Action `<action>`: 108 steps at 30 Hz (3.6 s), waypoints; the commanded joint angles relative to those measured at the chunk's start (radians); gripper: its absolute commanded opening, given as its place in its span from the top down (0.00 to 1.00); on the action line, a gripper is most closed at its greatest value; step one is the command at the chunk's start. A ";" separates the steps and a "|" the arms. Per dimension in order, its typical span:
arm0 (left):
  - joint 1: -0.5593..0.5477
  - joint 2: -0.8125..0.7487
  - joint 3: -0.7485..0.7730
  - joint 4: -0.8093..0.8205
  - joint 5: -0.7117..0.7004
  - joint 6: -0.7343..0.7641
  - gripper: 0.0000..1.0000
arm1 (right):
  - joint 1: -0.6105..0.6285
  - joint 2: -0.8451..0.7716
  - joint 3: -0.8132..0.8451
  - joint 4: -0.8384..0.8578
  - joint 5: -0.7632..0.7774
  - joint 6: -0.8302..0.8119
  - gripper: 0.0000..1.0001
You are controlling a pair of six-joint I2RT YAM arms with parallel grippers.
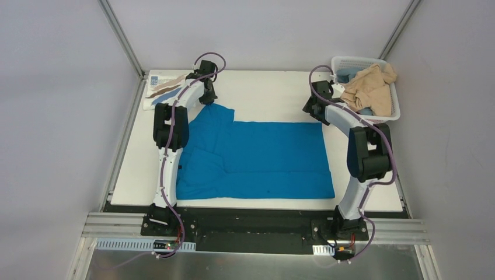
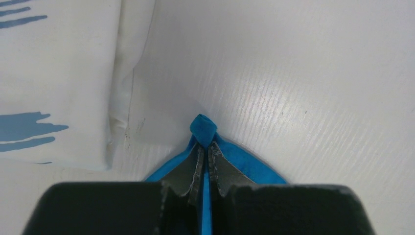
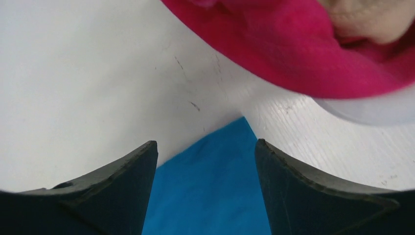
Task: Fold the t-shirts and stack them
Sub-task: Grab the side of the flattened tshirt furthest away from the robot with both arms, then fold the other side of the tshirt into a rectangle
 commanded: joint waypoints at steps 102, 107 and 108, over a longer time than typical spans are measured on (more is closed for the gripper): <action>-0.270 -1.692 -1.359 -0.241 -0.072 -0.403 1.00 | 0.031 -0.513 -0.367 -0.259 -0.018 0.088 1.00; -0.271 -1.688 -1.374 -0.254 -0.054 -0.424 1.00 | 0.031 -0.528 -0.394 -0.265 -0.012 0.088 1.00; -0.271 -1.690 -1.377 -0.256 -0.051 -0.428 1.00 | 0.030 -0.526 -0.395 -0.268 -0.012 0.088 1.00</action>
